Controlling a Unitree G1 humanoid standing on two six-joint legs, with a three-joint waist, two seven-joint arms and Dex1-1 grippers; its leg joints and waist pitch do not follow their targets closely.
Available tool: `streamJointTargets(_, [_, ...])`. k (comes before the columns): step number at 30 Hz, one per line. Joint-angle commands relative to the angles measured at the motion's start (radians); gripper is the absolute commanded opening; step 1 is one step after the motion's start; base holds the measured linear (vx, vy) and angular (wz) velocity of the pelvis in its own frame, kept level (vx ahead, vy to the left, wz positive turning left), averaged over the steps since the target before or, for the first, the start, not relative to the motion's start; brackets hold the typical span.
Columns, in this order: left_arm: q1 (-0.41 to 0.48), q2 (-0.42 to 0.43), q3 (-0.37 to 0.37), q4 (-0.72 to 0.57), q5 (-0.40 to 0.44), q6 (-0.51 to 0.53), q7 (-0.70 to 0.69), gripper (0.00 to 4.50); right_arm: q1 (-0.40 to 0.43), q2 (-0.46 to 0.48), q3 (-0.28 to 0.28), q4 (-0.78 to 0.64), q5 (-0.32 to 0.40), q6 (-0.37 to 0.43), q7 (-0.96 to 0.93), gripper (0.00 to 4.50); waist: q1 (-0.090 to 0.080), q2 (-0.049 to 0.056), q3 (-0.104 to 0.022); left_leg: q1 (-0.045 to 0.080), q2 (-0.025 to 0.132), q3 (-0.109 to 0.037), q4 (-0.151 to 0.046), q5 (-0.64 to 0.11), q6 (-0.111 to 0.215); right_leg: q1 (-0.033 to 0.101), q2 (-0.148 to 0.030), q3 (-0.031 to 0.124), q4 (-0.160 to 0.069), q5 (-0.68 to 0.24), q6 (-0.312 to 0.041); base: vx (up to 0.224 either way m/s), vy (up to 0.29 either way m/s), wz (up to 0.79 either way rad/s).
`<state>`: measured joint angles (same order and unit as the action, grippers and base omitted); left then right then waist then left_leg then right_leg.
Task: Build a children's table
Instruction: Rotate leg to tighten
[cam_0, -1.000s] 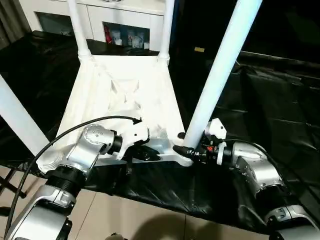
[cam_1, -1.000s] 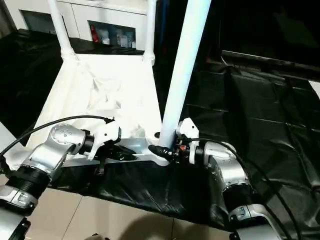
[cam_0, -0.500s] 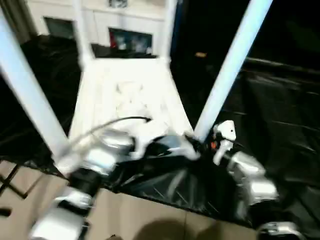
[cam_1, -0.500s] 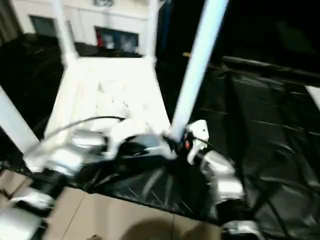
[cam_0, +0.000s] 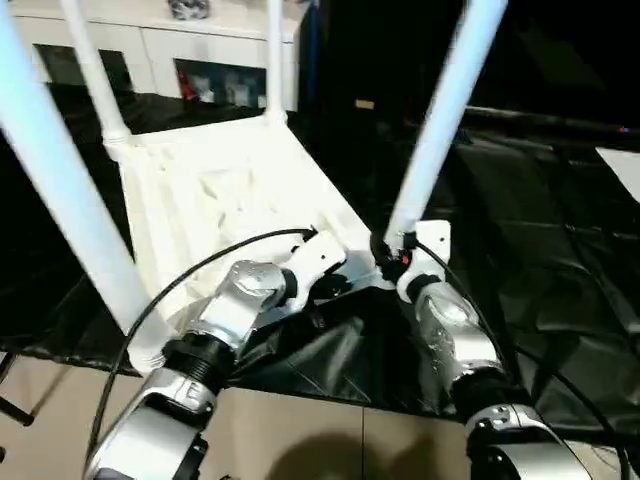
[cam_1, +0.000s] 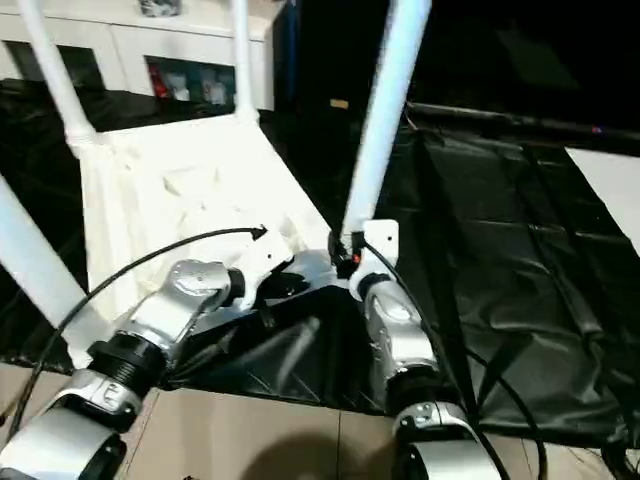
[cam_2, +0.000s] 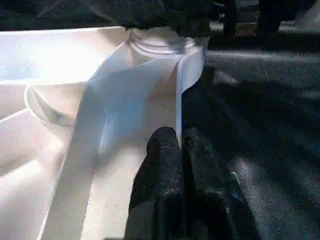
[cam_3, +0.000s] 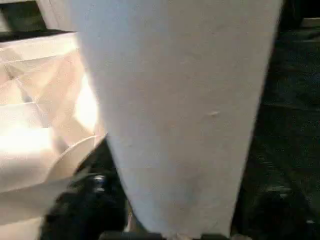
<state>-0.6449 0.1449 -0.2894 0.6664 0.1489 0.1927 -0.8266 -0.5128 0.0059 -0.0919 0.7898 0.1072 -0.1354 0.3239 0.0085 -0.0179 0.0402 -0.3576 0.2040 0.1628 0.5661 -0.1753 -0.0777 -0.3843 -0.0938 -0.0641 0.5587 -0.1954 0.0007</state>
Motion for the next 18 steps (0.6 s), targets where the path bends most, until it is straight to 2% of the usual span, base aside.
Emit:
streamJointTargets(1, [-0.022,-0.002,-0.022,0.026,0.005,-0.028,-0.003,0.00,0.038,-0.003,0.076,-0.041,0.004,0.019,0.132,3.03,0.003,0.006,-0.042,0.012,0.016,-0.003,-0.084,-0.481,0.007,0.015,-0.044,0.028,-0.080,-0.413,-0.146,0.000,0.000,0.00])
streamJointTargets(2, [-0.023,0.009,-0.020,0.031,0.004,-0.040,-0.014,0.00,0.062,-0.031,0.084,-0.074,0.009,0.026,0.176,3.18,0.005,0.010,-0.041,0.009,0.017,-0.001,-0.085,-0.460,0.013,0.020,-0.042,0.028,-0.078,-0.398,-0.147,0.000,0.000,0.00])
streamJointTargets(3, [-0.023,0.025,-0.014,0.036,0.003,-0.053,-0.033,0.00,0.110,-0.090,0.101,-0.150,0.023,0.048,0.264,3.27,0.007,0.006,-0.042,0.007,0.018,0.002,-0.084,-0.439,0.019,0.021,-0.041,0.030,-0.077,-0.378,-0.150,0.000,0.000,0.00])
streamJointTargets(4, [-0.023,0.029,-0.013,0.037,0.002,-0.057,-0.039,0.00,0.127,-0.111,0.106,-0.179,0.030,0.059,0.293,3.27,0.007,0.008,-0.042,0.007,0.018,0.002,-0.084,-0.430,0.023,0.024,-0.039,0.030,-0.075,-0.371,-0.151,0.000,0.000,0.00])
streamJointTargets(5, [-0.022,0.033,-0.011,0.038,0.001,-0.060,-0.045,0.00,0.142,-0.130,0.110,-0.205,0.037,0.070,0.320,3.34,0.011,0.003,-0.041,0.008,0.020,0.005,-0.084,-0.419,0.035,0.024,-0.038,0.031,-0.077,-0.368,-0.149,0.000,0.000,0.00])
streamJointTargets(6, [-0.024,0.049,-0.009,0.051,-0.004,-0.073,-0.073,0.00,0.222,-0.237,0.114,-0.348,0.100,0.138,0.464,3.54,0.016,-0.007,-0.038,0.010,0.020,0.008,-0.082,-0.415,0.050,0.025,-0.036,0.031,-0.080,-0.393,-0.142,0.000,0.000,0.00])
streamJointTargets(7, [-0.027,0.050,-0.009,0.056,-0.003,-0.078,-0.075,0.00,0.231,-0.252,0.112,-0.364,0.110,0.147,0.484,3.54,0.023,-0.006,-0.039,0.011,0.021,0.008,-0.080,-0.407,0.056,0.027,-0.039,0.033,-0.080,-0.401,-0.137,0.000,0.000,0.00])
streamJointTargets(8, [-0.028,0.055,-0.011,0.062,-0.001,-0.084,-0.079,0.00,0.256,-0.289,0.110,-0.404,0.132,0.169,0.526,3.66,0.027,-0.009,-0.043,0.007,0.022,0.009,-0.080,-0.383,0.061,0.026,-0.043,0.034,-0.078,-0.403,-0.138,0.000,0.000,0.00])
streamJointTargets(9, [-0.030,0.058,-0.012,0.067,0.000,-0.090,-0.082,0.00,0.273,-0.313,0.109,-0.430,0.147,0.182,0.555,3.66,0.028,-0.008,-0.046,-0.001,0.022,0.008,-0.081,-0.342,0.064,0.034,-0.044,0.033,-0.073,-0.378,-0.138,0.000,0.000,0.00])
streamJointTargets(10, [-0.031,0.061,-0.013,0.072,0.001,-0.098,-0.085,0.00,0.293,-0.347,0.108,-0.459,0.157,0.193,0.586,3.72,0.027,-0.008,-0.046,-0.004,0.022,0.007,-0.082,-0.327,0.065,0.035,-0.043,0.032,-0.073,-0.365,-0.138,0.000,0.000,0.00])
streamJointTargets(11, [-0.032,0.063,-0.013,0.074,0.002,-0.101,-0.085,0.00,0.300,-0.358,0.107,-0.468,0.160,0.196,0.597,3.89,0.028,-0.009,-0.048,-0.005,0.025,0.007,-0.080,-0.307,0.068,0.034,-0.042,0.030,-0.070,-0.341,-0.145,0.000,0.000,0.00])
streamJointTargets(12, [-0.036,0.065,-0.014,0.084,0.001,-0.111,-0.088,0.00,0.316,-0.391,0.099,-0.490,0.165,0.205,0.624,3.99,0.029,-0.011,-0.049,0.000,0.026,0.010,-0.077,-0.305,0.068,0.029,-0.042,0.031,-0.069,-0.333,-0.160,0.000,0.000,0.00])
streamJointTargets(13, [-0.039,0.067,-0.015,0.090,0.000,-0.119,-0.092,0.00,0.325,-0.412,0.088,-0.509,0.174,0.219,0.637,4.05,0.028,-0.008,-0.048,0.002,0.025,0.011,-0.075,-0.304,0.068,0.027,-0.042,0.032,-0.070,-0.328,-0.170,0.000,0.000,0.00])
streamJointTargets(14, [-0.040,0.068,-0.015,0.092,-0.001,-0.121,-0.094,0.00,0.329,-0.420,0.084,-0.516,0.178,0.224,0.642,4.05,0.030,-0.010,-0.053,0.001,0.026,0.013,-0.071,-0.276,0.073,0.032,-0.041,0.034,-0.063,-0.274,-0.186,0.000,0.000,0.00])
streamJointTargets(15, [-0.044,0.069,-0.017,0.099,-0.003,-0.129,-0.098,0.00,0.337,-0.438,0.073,-0.536,0.187,0.240,0.654,4.19,0.031,-0.008,-0.053,-0.001,0.026,0.015,-0.071,-0.248,0.081,0.031,-0.041,0.033,-0.058,-0.227,-0.203,0.000,0.000,0.00])
streamJointTargets(18, [-0.052,0.064,-0.015,0.112,-0.011,-0.139,-0.113,0.00,0.353,-0.471,0.055,-0.585,0.216,0.284,0.672,4.45,0.033,-0.010,-0.054,0.000,0.024,0.017,-0.066,-0.235,0.095,0.033,-0.041,0.034,-0.055,-0.215,-0.209,0.000,0.000,0.00])
